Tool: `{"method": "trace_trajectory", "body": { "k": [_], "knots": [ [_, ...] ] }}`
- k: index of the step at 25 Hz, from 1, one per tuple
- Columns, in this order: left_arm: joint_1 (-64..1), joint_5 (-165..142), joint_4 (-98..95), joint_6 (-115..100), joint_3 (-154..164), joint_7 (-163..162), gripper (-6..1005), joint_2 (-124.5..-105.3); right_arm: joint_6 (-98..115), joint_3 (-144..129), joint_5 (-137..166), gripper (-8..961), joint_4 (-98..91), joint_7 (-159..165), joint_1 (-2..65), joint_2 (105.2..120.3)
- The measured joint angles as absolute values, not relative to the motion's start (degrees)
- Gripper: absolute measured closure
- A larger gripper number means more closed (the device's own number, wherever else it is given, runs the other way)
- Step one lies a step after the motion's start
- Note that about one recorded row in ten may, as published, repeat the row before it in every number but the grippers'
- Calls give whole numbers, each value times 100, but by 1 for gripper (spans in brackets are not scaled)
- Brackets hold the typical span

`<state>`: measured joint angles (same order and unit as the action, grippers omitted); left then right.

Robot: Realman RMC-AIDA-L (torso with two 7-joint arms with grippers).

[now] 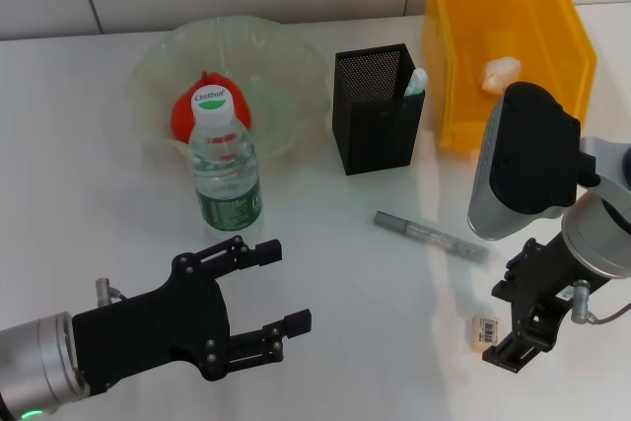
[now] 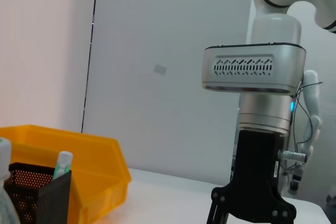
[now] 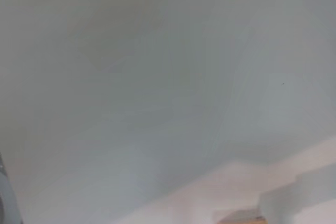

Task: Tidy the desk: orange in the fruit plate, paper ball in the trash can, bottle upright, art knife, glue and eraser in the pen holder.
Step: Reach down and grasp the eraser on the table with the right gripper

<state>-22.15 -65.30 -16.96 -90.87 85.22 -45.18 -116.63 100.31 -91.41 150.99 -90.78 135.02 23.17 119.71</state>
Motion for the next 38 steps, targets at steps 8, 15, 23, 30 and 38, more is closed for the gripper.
{"method": "trace_trajectory", "body": {
  "k": [8,15,23,30,38],
  "knots": [
    [-2211,-6530,-1696,-9087,8530,-4518,215,-11663,9796,-9405,15111,232,-8927,13613,2351,11956],
    [-2188,-6530,-1696,-9087,8543,-4518,215,-11663,9741,-9436,15187,237,-8843,13632,2345,11953],
    [-2183,-6530,-1696,-9088,8543,-4518,215,-11663,9674,-9439,15188,243,-8815,13655,2326,11958],
    [-2197,-6554,-1696,-9088,8538,-4518,215,-11663,9668,-9440,15188,409,-8814,13657,2329,11962],
    [-2231,-6600,-1696,-9109,8490,-4518,215,-11663,9632,-9456,15188,435,-8803,13658,2353,11957]
  ]
}}
